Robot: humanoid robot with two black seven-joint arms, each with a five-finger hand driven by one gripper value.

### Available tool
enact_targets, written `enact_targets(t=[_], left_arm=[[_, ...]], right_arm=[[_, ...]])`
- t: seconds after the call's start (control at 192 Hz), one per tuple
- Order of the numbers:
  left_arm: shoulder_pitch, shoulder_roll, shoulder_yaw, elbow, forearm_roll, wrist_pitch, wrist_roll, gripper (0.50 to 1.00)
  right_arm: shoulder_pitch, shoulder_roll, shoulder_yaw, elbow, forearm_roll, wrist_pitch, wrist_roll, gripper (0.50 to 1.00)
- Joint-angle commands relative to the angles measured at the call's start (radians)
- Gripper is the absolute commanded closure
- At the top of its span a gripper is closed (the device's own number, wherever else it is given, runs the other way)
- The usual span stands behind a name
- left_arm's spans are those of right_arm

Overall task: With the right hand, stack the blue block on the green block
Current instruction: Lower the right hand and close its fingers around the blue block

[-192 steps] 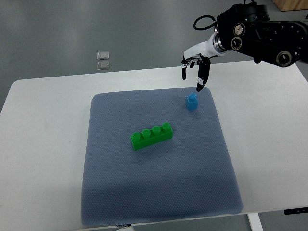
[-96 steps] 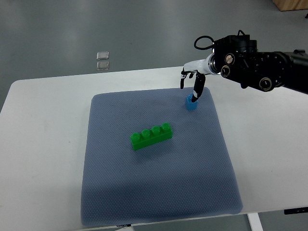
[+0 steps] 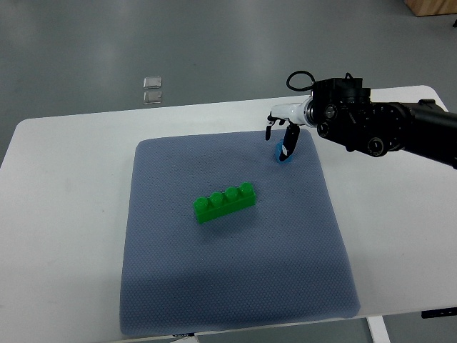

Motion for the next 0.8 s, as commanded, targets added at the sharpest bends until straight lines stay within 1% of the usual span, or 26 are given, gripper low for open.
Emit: enact_targets(t=[0.0, 0.229, 0.328, 0.354, 0.386, 0.506, 0.777, 0.792], left_arm=[[0.000, 0.000, 0.000, 0.000, 0.000, 0.000, 0.000, 0.500], [0.000, 0.000, 0.000, 0.000, 0.000, 0.000, 0.000, 0.500], [0.000, 0.000, 0.000, 0.000, 0.000, 0.000, 0.000, 0.500], [0.002, 0.000, 0.000, 0.000, 0.000, 0.000, 0.000, 0.500], [0.000, 0.000, 0.000, 0.000, 0.000, 0.000, 0.000, 0.500], [0.000, 0.000, 0.000, 0.000, 0.000, 0.000, 0.000, 0.500], [0.002, 0.000, 0.000, 0.000, 0.000, 0.000, 0.000, 0.500], [0.002, 0.000, 0.000, 0.000, 0.000, 0.000, 0.000, 0.500]], right_arm=[[-0.014, 0.005, 0.000, -0.011, -0.002, -0.004, 0.001, 0.583], [-0.027, 0.006, -0.002, -0.035, -0.003, -0.032, 0.002, 0.589], [-0.033, 0.006, -0.006, -0.036, -0.005, -0.033, 0.007, 0.613], [-0.035, 0.006, -0.006, -0.036, -0.006, -0.033, 0.012, 0.638], [-0.035, 0.006, -0.008, -0.038, -0.008, -0.033, 0.018, 0.654], [-0.043, 0.006, -0.008, -0.047, -0.026, -0.038, 0.024, 0.681], [-0.050, 0.023, -0.009, -0.054, -0.029, -0.047, 0.024, 0.689], [-0.060, 0.026, -0.009, -0.056, -0.029, -0.047, 0.024, 0.699]])
